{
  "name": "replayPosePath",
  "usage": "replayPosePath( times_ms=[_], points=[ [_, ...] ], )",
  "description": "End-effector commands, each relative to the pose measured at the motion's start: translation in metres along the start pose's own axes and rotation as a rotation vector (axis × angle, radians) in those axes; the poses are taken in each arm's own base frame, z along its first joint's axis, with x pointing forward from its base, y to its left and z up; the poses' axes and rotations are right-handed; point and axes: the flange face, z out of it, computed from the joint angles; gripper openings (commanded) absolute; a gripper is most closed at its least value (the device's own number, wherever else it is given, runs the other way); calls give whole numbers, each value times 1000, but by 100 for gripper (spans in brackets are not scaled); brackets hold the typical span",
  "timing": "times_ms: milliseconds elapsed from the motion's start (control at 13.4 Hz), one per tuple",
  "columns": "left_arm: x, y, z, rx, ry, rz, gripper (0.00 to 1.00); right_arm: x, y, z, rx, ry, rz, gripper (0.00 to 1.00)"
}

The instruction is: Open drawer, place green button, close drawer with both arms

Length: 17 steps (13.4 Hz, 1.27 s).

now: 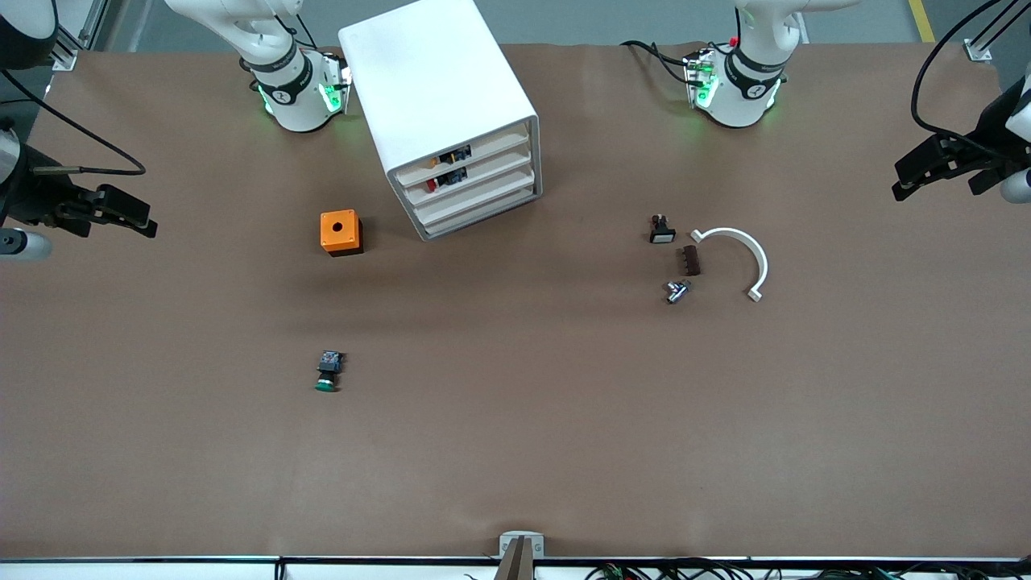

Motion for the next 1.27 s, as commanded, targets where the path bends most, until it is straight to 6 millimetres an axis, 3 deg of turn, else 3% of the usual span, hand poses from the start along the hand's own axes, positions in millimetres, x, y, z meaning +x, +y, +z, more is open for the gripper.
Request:
replayPosePath(
  times_ms=[0, 599, 749, 1198],
  points=[
    [2, -2, -5, 18, -3, 8, 100, -4, 6, -5, 9, 10, 5, 100],
    [12, -3, 9, 16, -28, 17, 100, -4, 6, 1, 8, -1, 4, 100],
    [18, -2, 21, 16, -49, 20, 100, -2, 4, 2, 8, 5, 1, 100],
    [48, 20, 88, 2, -162, 36, 100, 5, -2, 10, 9, 8, 5, 100]
  ],
)
